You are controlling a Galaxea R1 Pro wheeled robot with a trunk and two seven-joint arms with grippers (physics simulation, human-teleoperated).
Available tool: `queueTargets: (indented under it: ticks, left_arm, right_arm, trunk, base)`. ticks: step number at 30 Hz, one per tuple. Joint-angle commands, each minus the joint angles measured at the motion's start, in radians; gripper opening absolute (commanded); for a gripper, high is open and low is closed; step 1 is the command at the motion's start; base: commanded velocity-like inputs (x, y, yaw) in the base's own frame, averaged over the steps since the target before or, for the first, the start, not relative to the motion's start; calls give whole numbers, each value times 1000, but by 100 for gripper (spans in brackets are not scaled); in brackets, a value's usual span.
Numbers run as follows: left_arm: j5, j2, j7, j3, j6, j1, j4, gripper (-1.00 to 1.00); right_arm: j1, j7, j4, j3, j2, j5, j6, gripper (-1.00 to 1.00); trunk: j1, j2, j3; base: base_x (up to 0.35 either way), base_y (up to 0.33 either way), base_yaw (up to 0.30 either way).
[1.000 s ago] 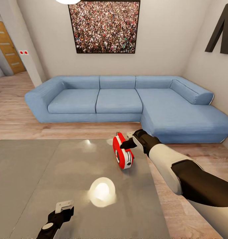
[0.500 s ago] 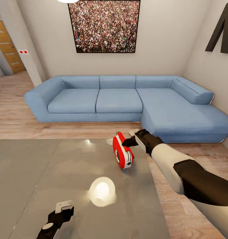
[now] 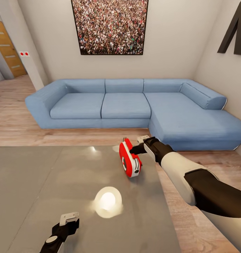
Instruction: Turn on the radio receiver that's on the table in the living room.
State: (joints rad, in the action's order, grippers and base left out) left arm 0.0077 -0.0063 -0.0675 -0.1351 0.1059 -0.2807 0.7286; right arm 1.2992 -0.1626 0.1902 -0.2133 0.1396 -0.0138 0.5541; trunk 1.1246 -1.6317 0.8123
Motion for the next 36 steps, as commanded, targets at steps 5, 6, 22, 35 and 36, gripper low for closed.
queueTargets:
  ticks: [5,6,22,35,36]
  left_arm:
    - [0,-3,0,0,-2,0,0,100]
    - [0,-4,0,0,-4,0,0,100]
    - [-4,-35,2,3,-32,0,-25,100]
    - [-11,-86,-5,-5,-17,1,20,100]
    - [-8,-85,-5,-7,-11,1,26,100]
  right_arm:
    - [0,0,0,1,0,0,-12,100]
    - [0,0,0,1,0,0,-13,100]
    - [-1,-5,-16,6,17,3,-71,100]
    - [-1,-5,-17,4,12,8,-144,100]
    - [-1,-5,-17,4,13,8,-150,100]
  trunk:
    - [19,-35,16]
    - [23,-42,19]
    - [38,-70,31]
    - [38,-70,31]
    - [38,-70,31]
  base:
    - [0,0,0]
    - [0,0,0]
    - [0,0,0]
    - [0,0,0]
    - [0,0,0]
